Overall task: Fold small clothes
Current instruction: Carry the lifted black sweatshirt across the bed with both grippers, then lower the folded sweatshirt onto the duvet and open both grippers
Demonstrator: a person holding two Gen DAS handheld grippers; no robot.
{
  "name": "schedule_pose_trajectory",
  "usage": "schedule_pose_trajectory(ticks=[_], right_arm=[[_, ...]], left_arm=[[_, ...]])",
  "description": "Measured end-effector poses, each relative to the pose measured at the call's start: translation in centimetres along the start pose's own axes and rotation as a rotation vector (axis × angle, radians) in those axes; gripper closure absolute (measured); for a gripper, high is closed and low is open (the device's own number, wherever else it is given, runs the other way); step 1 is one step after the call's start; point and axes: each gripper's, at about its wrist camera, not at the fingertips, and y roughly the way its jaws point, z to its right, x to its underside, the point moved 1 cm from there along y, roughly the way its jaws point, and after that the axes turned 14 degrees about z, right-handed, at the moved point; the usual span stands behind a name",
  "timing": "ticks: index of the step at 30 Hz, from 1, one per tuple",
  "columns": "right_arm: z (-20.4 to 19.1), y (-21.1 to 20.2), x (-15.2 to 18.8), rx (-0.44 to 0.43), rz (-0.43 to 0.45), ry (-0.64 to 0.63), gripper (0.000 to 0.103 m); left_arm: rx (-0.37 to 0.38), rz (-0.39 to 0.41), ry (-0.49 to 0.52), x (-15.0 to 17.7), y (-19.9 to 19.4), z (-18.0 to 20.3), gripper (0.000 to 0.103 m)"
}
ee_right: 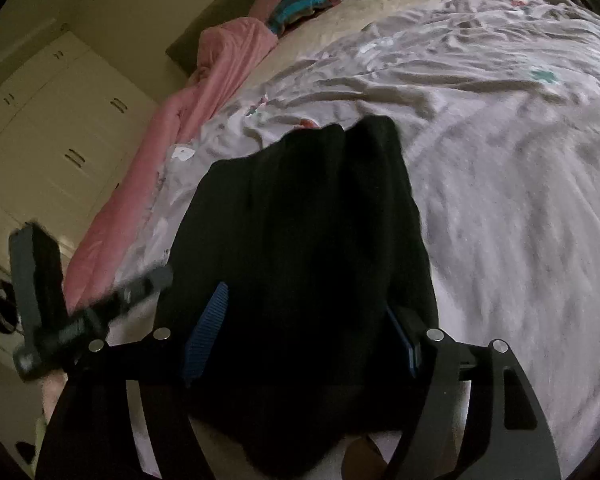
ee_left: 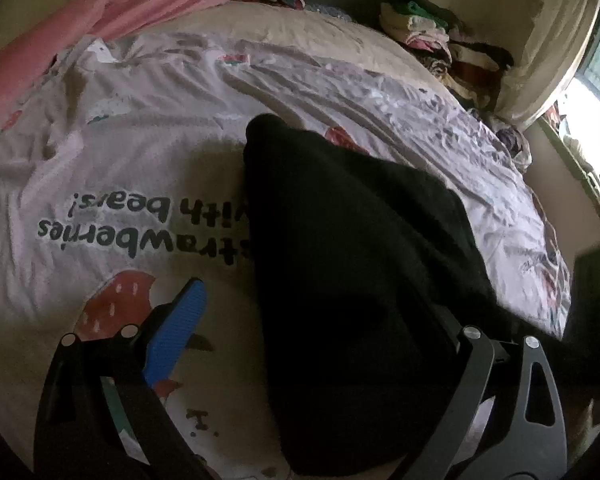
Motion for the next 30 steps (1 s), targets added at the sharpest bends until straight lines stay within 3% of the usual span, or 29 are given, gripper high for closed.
schedule_pose_trajectory(ticks=[2,4,7,9,14,21,24,29,30], right_arm=[[-0.2,0.9,-0.9,-0.002,0.000,-0.018,0.040],[-0.3,1.6,-1.6,0.018,0.009,-0.042,0.071],[-1.2,2.3,-2.2,0.014,0.011,-0.105,0.083],[-2.3,1.6,-2.4,0.022,0.034,-0.192,0.085],[-3.8,-0.9,-3.6,0.043,0.115,-0.339,0.086],[-0.6,1.2,-2.3,0.139,0.064,-0.336,0.085],[0.0,1.4,-1.5,0.163,0.063,-0.325,0.078],[0.2,0.4,-1.3,0.216,0.085,-0.321,0.060],[0.2,0.1,-1.2,0.231,0.091,-0.321,0.052]], left_arm=[[0.007,-0.007,0.017,0.3,0.1,0.3,0.014],[0.004,-0.018,0.037,0.6,0.4,0.6,0.014],[0.007,-0.024,0.053,0.8,0.6,1.1,0.014],[0.019,-0.026,0.062,0.8,0.4,1.6,0.014],[0.058,-0.006,0.080,0.9,-0.6,3.0,0.014],[0.083,-0.044,0.085,1.8,-0.1,3.8,0.014],[0.079,-0.048,0.101,2.1,0.0,4.0,0.014],[0.074,-0.047,0.100,2.1,-0.3,3.9,0.014],[0.073,-0.047,0.100,2.1,-0.4,3.9,0.014]])
